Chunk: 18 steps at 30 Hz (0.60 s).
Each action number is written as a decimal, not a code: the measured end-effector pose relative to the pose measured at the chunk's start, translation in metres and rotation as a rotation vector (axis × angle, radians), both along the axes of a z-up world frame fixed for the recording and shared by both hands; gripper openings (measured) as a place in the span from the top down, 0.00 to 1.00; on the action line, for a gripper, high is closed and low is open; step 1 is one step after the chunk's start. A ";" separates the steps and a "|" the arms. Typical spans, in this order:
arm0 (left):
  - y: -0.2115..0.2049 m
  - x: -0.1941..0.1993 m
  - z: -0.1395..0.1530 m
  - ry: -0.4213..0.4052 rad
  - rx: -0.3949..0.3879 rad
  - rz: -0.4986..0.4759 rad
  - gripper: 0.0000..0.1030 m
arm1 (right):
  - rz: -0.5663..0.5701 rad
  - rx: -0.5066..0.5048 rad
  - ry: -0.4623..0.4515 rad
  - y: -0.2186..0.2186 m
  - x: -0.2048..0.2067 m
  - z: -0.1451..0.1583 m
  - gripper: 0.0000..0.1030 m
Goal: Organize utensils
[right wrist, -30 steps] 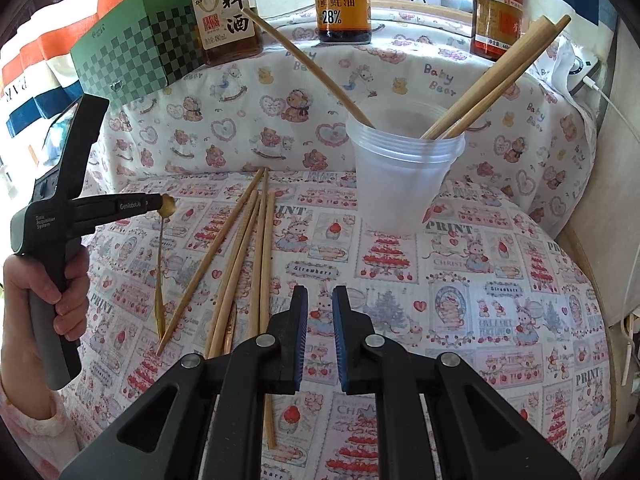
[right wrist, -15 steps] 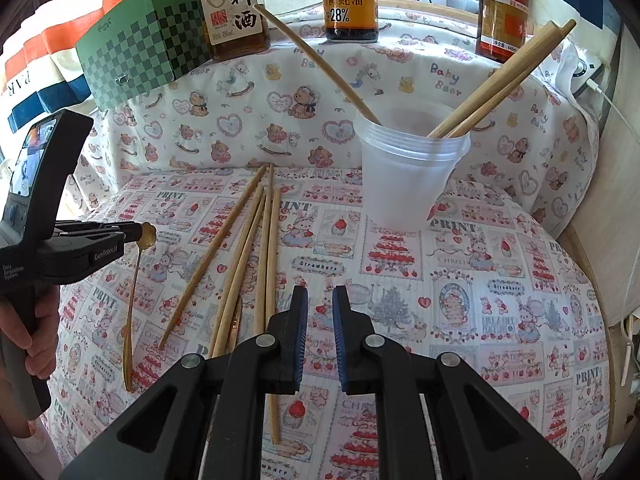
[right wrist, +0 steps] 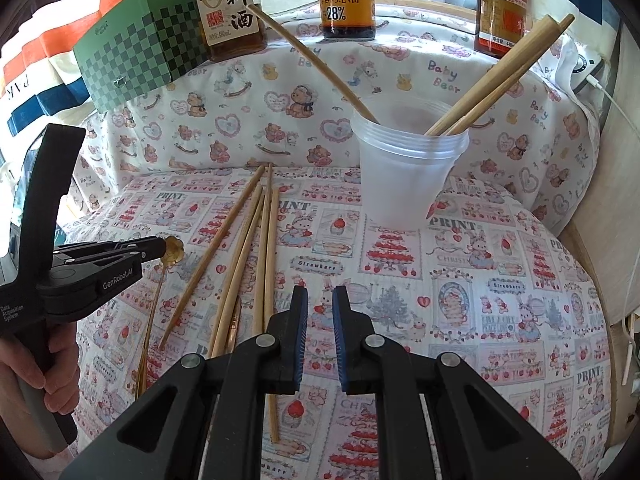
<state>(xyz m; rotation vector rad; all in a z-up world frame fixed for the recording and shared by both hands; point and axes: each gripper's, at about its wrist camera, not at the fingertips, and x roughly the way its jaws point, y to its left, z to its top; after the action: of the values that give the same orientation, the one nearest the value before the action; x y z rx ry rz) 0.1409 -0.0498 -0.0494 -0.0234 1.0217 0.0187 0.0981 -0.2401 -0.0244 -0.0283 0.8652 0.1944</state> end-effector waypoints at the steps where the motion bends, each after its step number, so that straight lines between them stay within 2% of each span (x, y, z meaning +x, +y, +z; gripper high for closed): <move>1: -0.002 -0.001 0.000 -0.009 -0.009 -0.009 0.99 | 0.000 0.000 0.002 0.000 0.000 0.000 0.87; 3: -0.006 -0.003 -0.001 -0.023 -0.026 -0.017 0.99 | -0.001 -0.001 0.005 0.000 0.001 -0.001 0.87; 7: -0.007 -0.006 -0.001 -0.071 -0.132 -0.037 0.99 | 0.000 0.007 0.024 -0.001 0.004 -0.005 0.87; 9: -0.008 -0.008 0.001 -0.102 -0.153 -0.037 0.98 | 0.002 0.017 0.038 -0.002 0.006 -0.007 0.87; 11: -0.012 -0.007 0.002 -0.108 -0.167 -0.067 0.92 | 0.001 0.027 0.047 -0.003 0.007 -0.008 0.87; 12: -0.013 -0.007 0.002 -0.107 -0.171 -0.068 0.87 | 0.003 0.029 0.048 -0.003 0.008 -0.008 0.87; 16: -0.009 -0.001 -0.003 -0.113 -0.129 -0.039 0.82 | 0.003 0.022 0.039 -0.003 0.006 -0.007 0.87; 18: -0.011 -0.001 -0.003 -0.126 -0.101 -0.035 0.69 | 0.007 0.022 0.041 -0.002 0.006 -0.006 0.87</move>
<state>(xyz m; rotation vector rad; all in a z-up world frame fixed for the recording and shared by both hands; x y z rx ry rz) 0.1401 -0.0610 -0.0525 -0.0975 0.8958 -0.0649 0.1040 -0.2424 -0.0309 -0.0064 0.9038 0.2119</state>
